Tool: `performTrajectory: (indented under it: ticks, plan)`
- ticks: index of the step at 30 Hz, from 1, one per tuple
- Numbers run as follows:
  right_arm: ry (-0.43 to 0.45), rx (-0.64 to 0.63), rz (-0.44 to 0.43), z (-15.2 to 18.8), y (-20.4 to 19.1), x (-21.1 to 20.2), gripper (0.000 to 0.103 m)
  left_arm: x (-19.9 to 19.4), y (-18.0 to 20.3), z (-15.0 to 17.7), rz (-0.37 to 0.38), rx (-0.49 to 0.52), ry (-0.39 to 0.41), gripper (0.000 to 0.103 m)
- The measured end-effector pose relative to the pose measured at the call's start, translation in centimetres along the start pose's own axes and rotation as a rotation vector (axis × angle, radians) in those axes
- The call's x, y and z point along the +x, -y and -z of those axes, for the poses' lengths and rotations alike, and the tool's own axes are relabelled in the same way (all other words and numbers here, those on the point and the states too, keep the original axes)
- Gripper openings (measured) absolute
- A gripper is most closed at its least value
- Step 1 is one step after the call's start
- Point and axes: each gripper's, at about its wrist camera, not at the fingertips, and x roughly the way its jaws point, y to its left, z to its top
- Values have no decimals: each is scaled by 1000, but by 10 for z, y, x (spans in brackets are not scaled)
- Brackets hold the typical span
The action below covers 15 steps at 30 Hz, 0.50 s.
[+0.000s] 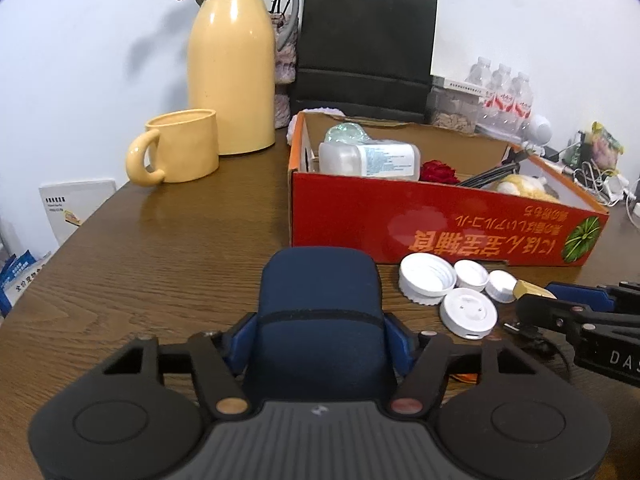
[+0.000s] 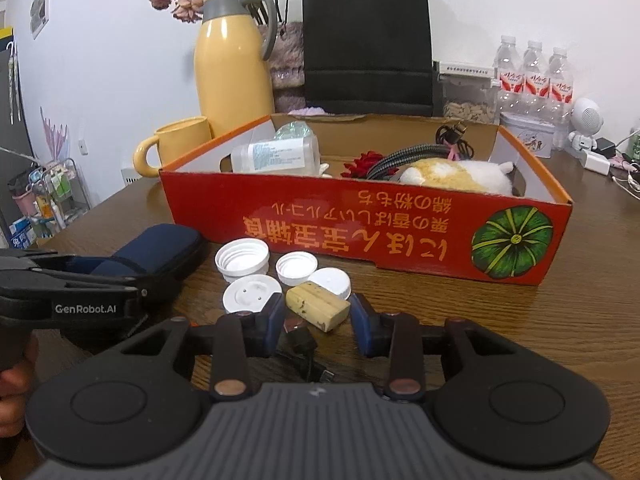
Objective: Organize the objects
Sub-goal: 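Hold the navy pouch in the left tool while the right tool grasps the yellow block, then carry the pouch and yellow block into the box and open both tools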
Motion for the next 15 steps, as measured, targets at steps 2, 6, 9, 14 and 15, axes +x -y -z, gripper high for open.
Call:
performTrajectory:
  ticks: [2,6,9,14,15]
  plan:
    - [16,3,-1,-1,1,-4,36,-2,2,-1,-15,5,-1,62]
    - [52,4,3,-5,3,-11,36,-11,6,-3,-13,6,9,62]
    - [84,-3,9,-9,6,-18,36,-19,9,-10,-8,-7,31,62]
    - [144,-10,25,-24,16,-26,36,-34,17,-33,20,-11,97,62]
    - [157,-11,28,-28,18,-27,36,-35,19,-39,28,-9,106,62]
